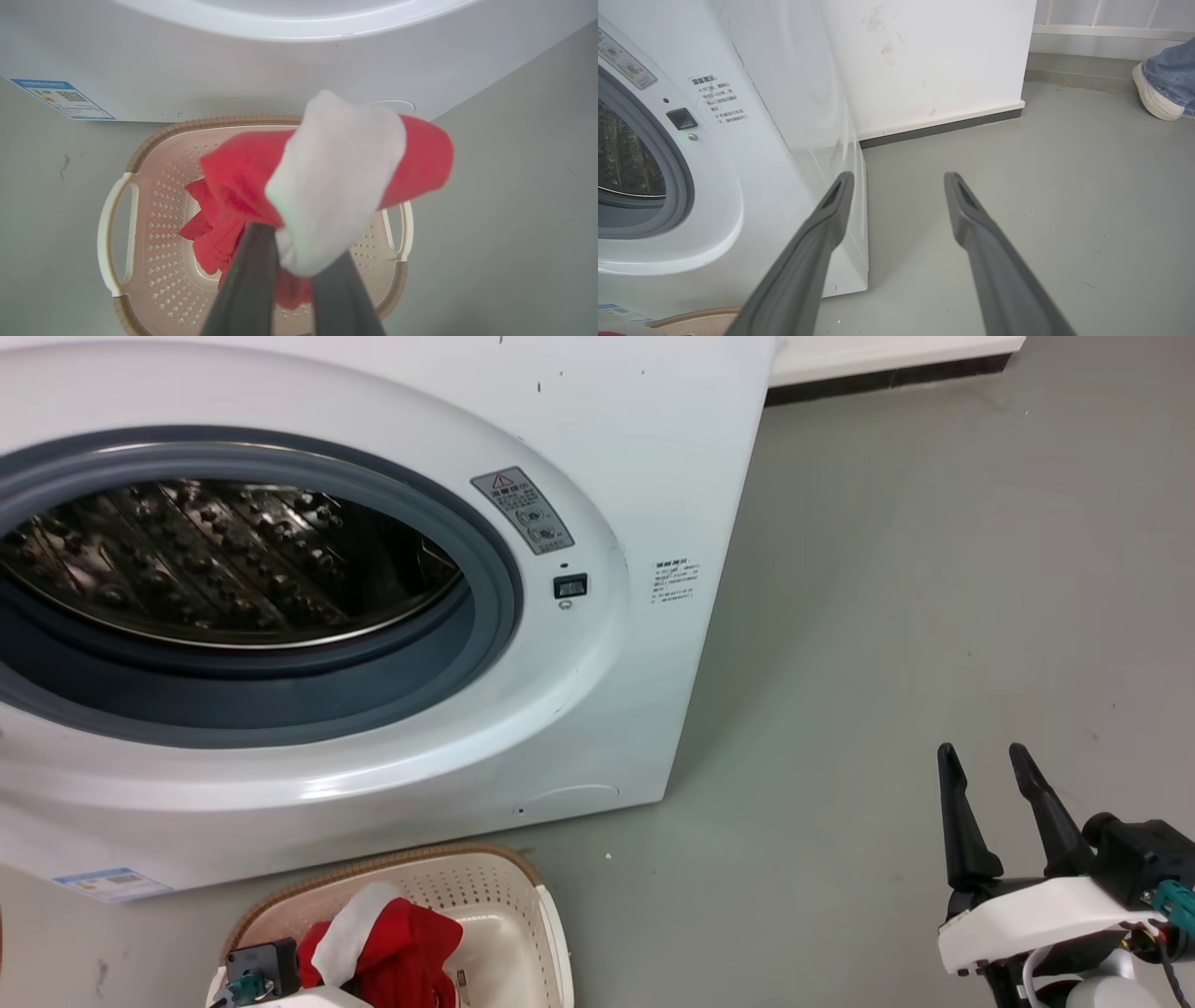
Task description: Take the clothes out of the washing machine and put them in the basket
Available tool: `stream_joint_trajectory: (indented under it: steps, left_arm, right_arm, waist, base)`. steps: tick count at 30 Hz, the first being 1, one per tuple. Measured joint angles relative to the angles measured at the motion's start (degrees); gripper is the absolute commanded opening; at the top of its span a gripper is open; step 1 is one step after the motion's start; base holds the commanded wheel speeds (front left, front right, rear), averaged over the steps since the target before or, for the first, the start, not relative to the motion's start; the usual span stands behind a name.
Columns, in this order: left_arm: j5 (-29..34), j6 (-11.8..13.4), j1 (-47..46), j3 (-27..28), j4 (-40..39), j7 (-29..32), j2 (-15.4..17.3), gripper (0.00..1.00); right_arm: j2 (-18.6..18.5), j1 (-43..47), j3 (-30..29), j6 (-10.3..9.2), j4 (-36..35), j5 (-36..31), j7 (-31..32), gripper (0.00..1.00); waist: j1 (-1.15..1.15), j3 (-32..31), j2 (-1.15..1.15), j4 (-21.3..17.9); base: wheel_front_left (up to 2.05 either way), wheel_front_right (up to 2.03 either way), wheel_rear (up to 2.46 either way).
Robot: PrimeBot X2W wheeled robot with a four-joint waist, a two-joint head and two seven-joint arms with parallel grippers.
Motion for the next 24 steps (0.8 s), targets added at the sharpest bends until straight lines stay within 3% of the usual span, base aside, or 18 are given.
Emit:
stream_joint_trajectory:
  steps: [6, 24]
  left_arm:
    - [-1.32, 0.49, 0.05, 0.36, -0.57, 2.53, -0.01, 0.00]
    - [-2.20, -0.31, -19.65, 0.15, 18.40, 3.66, 1.97, 0.00]
  right_arm:
    - [-0.02, -1.47, -0.12, 0.00, -1.33, 0.01, 0.00, 1.00]
    - [-0.01, -9.82, 1.53, 0.00, -2.68, 1.16, -3.05, 1.00]
  waist:
    - [0.00, 4.21, 0.00, -0.57]
    - [0.02, 26.96, 0.00, -2.96]
  base:
    - [0.00, 0.00, 0.00]
    - [0.00, 0.00, 0.00]
